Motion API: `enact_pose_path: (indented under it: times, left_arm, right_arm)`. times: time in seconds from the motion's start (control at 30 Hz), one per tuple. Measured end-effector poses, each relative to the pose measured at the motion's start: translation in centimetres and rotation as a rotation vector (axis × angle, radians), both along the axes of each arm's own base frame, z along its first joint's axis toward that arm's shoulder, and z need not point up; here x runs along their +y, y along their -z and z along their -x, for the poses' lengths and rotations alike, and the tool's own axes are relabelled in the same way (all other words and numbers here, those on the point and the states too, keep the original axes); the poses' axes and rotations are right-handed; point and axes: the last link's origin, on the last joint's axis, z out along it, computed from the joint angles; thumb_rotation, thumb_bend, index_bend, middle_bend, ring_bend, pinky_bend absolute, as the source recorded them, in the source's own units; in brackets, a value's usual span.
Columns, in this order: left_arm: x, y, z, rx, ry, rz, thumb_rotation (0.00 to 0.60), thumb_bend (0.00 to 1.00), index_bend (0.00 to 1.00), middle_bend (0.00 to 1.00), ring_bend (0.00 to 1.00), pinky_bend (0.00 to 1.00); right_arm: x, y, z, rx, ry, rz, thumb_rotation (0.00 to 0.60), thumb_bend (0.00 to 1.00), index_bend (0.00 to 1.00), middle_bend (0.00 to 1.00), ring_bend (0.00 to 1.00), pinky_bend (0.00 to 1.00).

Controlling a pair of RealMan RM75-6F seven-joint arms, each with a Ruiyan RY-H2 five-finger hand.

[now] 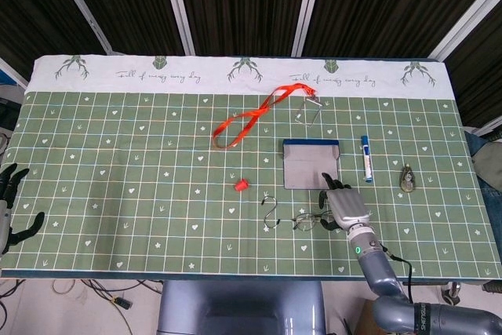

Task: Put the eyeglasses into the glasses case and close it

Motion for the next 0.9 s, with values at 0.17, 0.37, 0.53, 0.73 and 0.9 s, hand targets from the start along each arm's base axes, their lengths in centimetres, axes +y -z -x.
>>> enact_pose_path:
  times: [0.17,0.37,0.53,0.73,0.9]
  left_arm:
    - [0.0,0.0,0.0,-0.005,-0.005,0.0,0.6,0.33,0.09,0.0,0.0,0.0]
    - [0.0,0.0,0.0,-0.007,-0.006,-0.001,0.6,0.33,0.09,0.0,0.0,0.0]
    - [0.1,-0.1,0.0,-0.01,-0.008,-0.004,0.6,0.33,0.09,0.0,0.0,0.0]
    - [0.1,-0.1,0.0,-0.013,-0.009,-0.006,0.6,0.33,0.09,0.0,0.0,0.0]
    - [0.1,-0.1,0.0,-0.011,-0.01,-0.008,0.6,0.33,0.09,0.0,0.0,0.0]
  right_arm:
    - [0.0,0.4,-0.2,-0.006,-0.005,-0.004,0.6,0.37,0.53,0.05,0.15,0.24]
    - [0.0,0.8,-0.3,-0.004,-0.006,-0.013,0.6,0.39,0.54,0.05,0.15,0.24]
    - [-0.2,1.0,-0.2,-0.003,-0.002,-0.017,0.6,0.4,0.56,0.05,0.15,0.24]
    - [-0.3,1.2,-0.1,0.0,0.002,-0.02,0.6,0.42,0.58,0.05,0.15,0.24]
    - [-0.3,1.3,-0.1,-0.001,0.004,-0.027,0.6,0.43,0.58,0.05,0.15,0.24]
